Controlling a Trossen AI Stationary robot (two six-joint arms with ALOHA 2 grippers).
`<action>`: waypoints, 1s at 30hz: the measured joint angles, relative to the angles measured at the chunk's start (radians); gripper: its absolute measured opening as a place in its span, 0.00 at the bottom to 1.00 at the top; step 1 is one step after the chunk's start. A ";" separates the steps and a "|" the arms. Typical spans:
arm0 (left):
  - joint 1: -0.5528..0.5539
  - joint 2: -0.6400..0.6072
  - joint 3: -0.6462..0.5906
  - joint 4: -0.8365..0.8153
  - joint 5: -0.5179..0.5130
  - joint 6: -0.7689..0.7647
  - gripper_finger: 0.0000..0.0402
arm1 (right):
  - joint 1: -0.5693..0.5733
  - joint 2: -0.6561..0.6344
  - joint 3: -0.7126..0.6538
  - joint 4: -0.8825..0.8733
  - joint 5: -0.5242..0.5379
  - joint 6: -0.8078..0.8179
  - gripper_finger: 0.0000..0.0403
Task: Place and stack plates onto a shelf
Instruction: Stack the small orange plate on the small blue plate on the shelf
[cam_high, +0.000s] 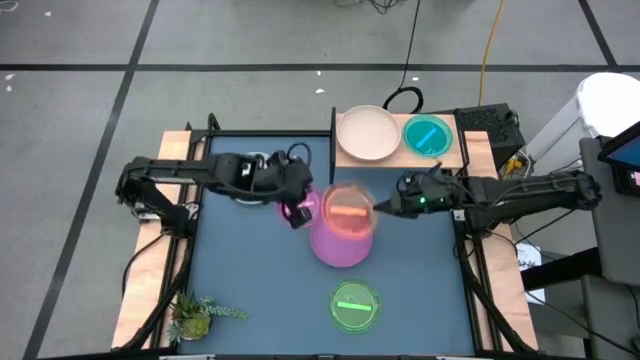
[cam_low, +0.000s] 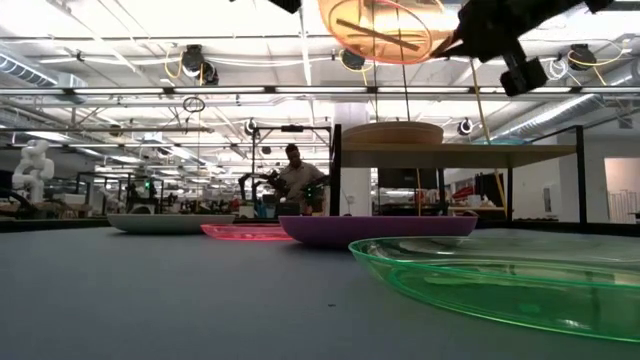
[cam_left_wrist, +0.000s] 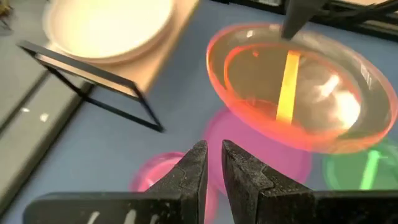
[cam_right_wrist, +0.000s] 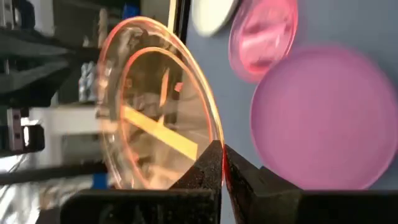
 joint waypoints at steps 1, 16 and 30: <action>0.016 -0.007 0.000 -0.007 0.000 0.022 0.13 | -0.018 0.000 0.023 -0.029 0.015 -0.013 0.00; 0.257 -0.112 -0.043 -0.016 0.138 0.281 0.13 | -0.243 -0.003 0.210 -0.212 0.250 -0.155 0.00; 0.317 -0.406 -0.485 0.180 0.238 0.216 0.13 | -0.397 -0.003 0.210 -0.033 0.336 -0.139 0.00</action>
